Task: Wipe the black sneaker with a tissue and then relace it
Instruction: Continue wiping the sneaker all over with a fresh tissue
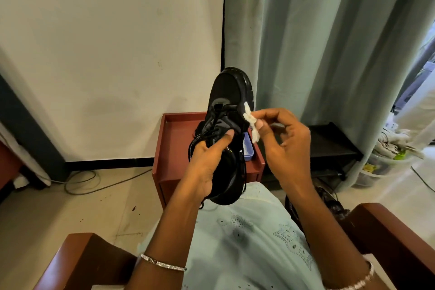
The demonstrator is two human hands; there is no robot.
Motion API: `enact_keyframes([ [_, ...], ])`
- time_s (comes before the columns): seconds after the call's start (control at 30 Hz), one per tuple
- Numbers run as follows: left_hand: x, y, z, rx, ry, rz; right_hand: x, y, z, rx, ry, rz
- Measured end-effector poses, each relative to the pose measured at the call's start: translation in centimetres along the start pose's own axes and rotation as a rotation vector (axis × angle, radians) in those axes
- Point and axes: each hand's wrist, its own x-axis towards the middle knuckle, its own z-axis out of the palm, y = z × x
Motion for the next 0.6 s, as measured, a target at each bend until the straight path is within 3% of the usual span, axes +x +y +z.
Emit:
enact_keyframes([
  [0.2,-0.5,1.2,0.0,-0.385,-0.105,-0.211,-5.6,-0.4,1.1,-0.212,-0.105,-0.076],
  [0.4,-1.3,1.2,0.0,-0.549,-0.203,-0.24,-5.9,0.0,2.8,-0.367,-0.092,-0.171],
  [0.6,-1.6,0.1,0.4,-0.599,-0.202,-0.211,-3.3,0.5,3.6,-0.39,-0.136,-0.103],
])
